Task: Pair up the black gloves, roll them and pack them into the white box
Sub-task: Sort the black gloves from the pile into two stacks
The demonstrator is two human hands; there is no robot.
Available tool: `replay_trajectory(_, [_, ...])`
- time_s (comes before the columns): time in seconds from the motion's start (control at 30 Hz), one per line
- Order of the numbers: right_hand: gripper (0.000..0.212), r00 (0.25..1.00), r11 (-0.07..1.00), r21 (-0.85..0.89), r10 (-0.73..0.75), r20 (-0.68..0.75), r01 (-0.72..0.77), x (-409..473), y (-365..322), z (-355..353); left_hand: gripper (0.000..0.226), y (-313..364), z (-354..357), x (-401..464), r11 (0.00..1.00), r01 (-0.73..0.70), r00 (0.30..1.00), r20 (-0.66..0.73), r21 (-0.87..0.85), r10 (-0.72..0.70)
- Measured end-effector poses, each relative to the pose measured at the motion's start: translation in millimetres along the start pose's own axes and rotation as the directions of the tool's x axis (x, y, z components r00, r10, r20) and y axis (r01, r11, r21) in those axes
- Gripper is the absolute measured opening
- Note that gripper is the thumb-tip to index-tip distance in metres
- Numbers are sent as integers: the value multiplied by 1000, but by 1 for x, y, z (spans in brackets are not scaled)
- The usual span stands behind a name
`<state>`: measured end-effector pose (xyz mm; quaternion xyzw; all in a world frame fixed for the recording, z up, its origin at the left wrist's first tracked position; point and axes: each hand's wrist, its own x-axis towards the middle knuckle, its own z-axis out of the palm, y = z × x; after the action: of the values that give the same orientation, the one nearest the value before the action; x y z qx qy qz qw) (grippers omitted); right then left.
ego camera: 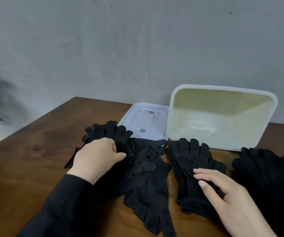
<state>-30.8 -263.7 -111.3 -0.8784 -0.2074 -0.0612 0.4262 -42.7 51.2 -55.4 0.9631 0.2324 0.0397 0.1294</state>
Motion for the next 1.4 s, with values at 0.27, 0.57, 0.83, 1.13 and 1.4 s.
replay_trajectory(0.27, [22,1000,1000,-6,-11,22,12,0,-2,-1,27,8,-3,3,931,-62,986,-164,-358,3])
replay_trajectory(0.57, [38,1000,999,33,21,-12,-20,-2,-15,-8,41,64,-9,-18,-460,344,921,201,-819,333])
replay_trajectory(0.83, [76,877,881,-293,-437,-202,371,-5,-30,-9,52,124,34,-46,-128,349,884,281,-928,372])
replay_trajectory(1.13, [24,912,947,-193,-303,-276,256,5,-55,-32,30,123,35,-53,-61,250,895,207,-966,394])
replay_trajectory(1.4, [22,996,999,-25,47,-72,-49,79,-99,-103,44,114,40,-38,6,92,996,92,-996,11])
